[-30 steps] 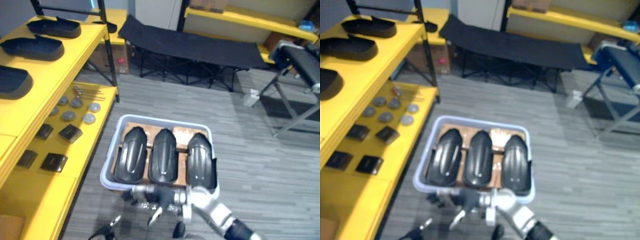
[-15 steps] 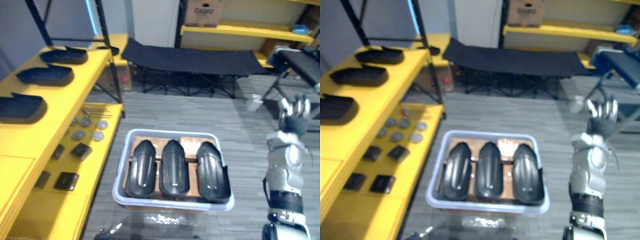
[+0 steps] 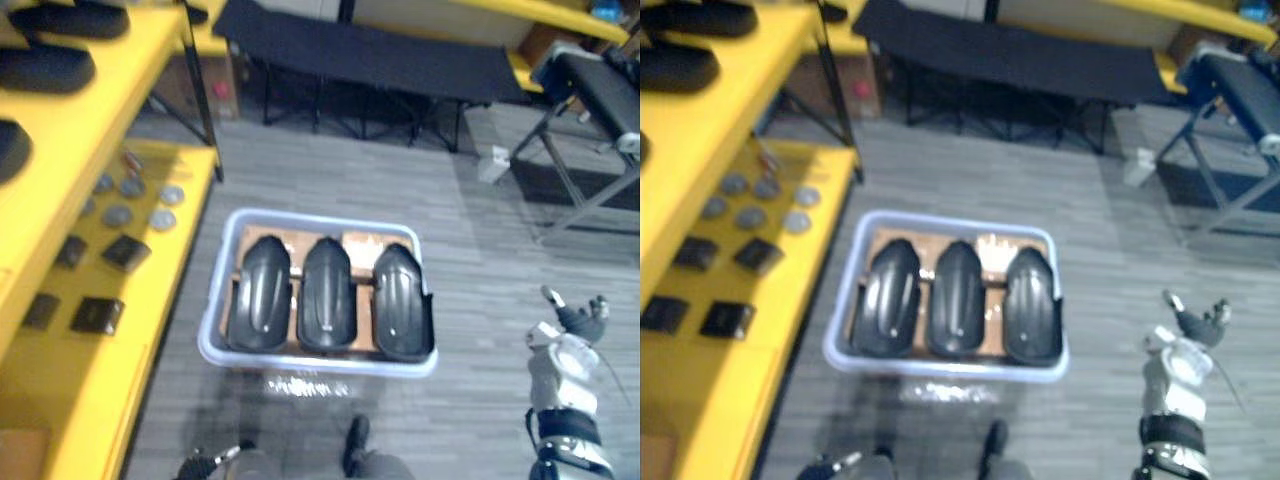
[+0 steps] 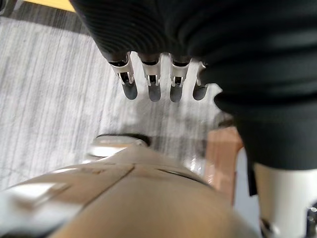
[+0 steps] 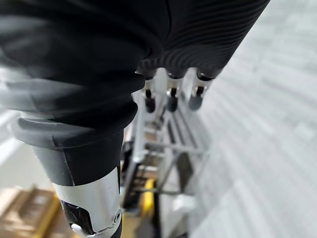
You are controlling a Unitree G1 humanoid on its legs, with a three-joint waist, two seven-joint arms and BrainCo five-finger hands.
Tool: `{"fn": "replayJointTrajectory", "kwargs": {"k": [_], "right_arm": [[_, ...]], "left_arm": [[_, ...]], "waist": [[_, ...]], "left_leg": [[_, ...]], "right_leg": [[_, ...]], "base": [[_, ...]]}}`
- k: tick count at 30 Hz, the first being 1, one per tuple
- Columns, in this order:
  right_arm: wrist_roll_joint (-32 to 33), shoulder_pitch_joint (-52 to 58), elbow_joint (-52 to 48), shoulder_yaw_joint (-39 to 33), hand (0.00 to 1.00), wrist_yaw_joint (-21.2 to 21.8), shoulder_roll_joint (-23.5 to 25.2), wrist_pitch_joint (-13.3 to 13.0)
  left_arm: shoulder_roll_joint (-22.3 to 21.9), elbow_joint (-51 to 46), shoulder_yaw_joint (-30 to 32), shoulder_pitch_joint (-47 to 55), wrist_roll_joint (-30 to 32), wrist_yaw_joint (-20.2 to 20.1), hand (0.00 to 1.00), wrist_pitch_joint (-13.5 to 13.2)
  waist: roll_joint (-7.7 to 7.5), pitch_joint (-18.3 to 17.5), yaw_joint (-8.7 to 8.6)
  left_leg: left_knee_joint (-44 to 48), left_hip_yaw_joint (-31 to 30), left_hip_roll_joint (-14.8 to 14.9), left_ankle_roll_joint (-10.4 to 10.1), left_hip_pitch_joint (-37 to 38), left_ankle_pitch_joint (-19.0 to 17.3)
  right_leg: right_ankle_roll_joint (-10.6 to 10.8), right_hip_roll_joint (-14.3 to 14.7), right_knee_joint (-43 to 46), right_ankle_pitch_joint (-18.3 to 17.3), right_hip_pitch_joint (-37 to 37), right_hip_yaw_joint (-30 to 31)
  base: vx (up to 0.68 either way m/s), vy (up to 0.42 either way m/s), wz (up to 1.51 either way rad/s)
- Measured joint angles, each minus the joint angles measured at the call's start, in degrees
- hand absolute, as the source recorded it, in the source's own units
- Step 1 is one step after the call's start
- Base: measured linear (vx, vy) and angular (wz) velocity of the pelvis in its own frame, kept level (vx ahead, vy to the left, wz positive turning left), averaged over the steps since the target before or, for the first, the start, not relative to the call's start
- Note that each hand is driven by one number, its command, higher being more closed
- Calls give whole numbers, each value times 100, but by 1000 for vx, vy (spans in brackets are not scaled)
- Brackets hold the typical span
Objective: Walk over and take plastic housings, then place them on the shelf
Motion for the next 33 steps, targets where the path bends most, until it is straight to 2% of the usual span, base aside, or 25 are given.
{"fn": "replayJointTrajectory", "kwargs": {"k": [3,7,10,13,15,18,22,27,33], "right_arm": [[-10,-6,-11,65,0,-55,122,-137],[-37,-115,-11,92,0,-218,177,-348],[-131,-278,16,265,0,-509,182,-459],[-252,-583,112,335,0,-677,192,-501],[-330,-740,115,333,0,-881,188,-544],[-435,-909,114,335,0,-1050,186,-545],[-439,-1115,114,338,0,-1057,134,-524],[-448,-1579,114,332,0,-1044,-20,-324],[-571,-2059,266,586,0,-1030,-229,-63]], "left_arm": [[80,-36,-4,-451,5,66,0,-77],[92,-173,-16,-830,-4,168,0,-101],[92,-173,-16,-987,-49,211,0,-112],[86,-168,-15,-1033,-59,211,0,-123],[70,-164,-11,-1187,-60,216,0,-165],[29,-172,-6,-1319,-59,228,0,-233],[-42,-215,14,-1483,-68,236,0,-294],[-232,-282,50,-1567,-330,278,0,-463],[-348,-439,46,-1562,-630,274,0,-683]], "waist": [[-24,454,103],[-27,894,260],[-20,990,386],[-8,1018,413],[14,1109,545],[94,1173,577],[162,1265,688],[382,1411,684],[504,1495,681]], "left_leg": [[556,-209,217,-54,-517,-120],[925,-351,255,-33,-961,-149],[1092,-400,271,-25,-1186,-152],[1185,-486,277,-23,-1385,-152],[1258,-531,298,-24,-1530,-151],[1434,-666,304,-24,-1810,-151],[1564,-707,277,-24,-2027,-148],[1620,-709,84,36,-2300,-75],[1775,-658,1,39,-2543,-74]], "right_leg": [[-22,234,139,-14,-243,13],[-55,280,329,-35,-535,142],[-79,300,419,-51,-739,159],[-109,313,531,-76,-919,153],[-155,318,701,-130,-1092,148],[-155,302,1029,-259,-1370,98],[-151,202,1492,-440,-1721,82],[-112,-69,2042,-644,-2192,83],[-124,-251,2594,-844,-2662,139]], "base": [[-83,-37,3],[-53,29,6],[-49,16,2],[-68,-2,3],[-79,-15,1],[-63,-1,8],[-52,5,4],[-40,14,9],[-16,-3,-1]]}}
